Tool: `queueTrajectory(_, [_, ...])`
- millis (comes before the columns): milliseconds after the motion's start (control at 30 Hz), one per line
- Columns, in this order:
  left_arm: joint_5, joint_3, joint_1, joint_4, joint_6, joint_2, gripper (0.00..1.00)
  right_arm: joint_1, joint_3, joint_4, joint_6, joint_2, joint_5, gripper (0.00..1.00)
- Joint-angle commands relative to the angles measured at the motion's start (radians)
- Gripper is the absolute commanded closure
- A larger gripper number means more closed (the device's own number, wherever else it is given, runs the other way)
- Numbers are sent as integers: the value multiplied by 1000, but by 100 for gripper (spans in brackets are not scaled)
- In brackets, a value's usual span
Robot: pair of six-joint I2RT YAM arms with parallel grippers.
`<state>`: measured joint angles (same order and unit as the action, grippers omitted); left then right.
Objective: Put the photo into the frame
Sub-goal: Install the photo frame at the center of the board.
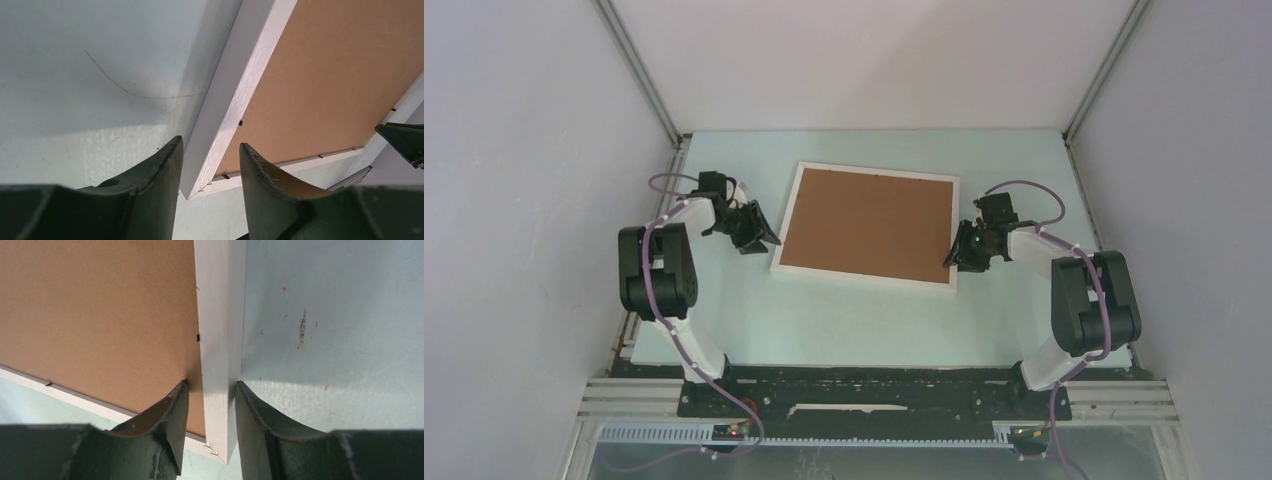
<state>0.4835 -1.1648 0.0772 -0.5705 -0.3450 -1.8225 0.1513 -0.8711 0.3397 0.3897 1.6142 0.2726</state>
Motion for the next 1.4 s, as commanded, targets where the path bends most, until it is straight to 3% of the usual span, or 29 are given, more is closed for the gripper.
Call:
queueTrajectory(0, [35,-25,-2,64,-30,-21,51,20,9,-38,0,-12,47,55])
queueTrajectory(833, [45,-49,0,96,-75,-92,49,25,7,-35,-9,-15,49,58])
queueTrajectory(1367, [-149,-138,-107,-22,-35,-125,50,32,8,-33,-14,-22,50,59])
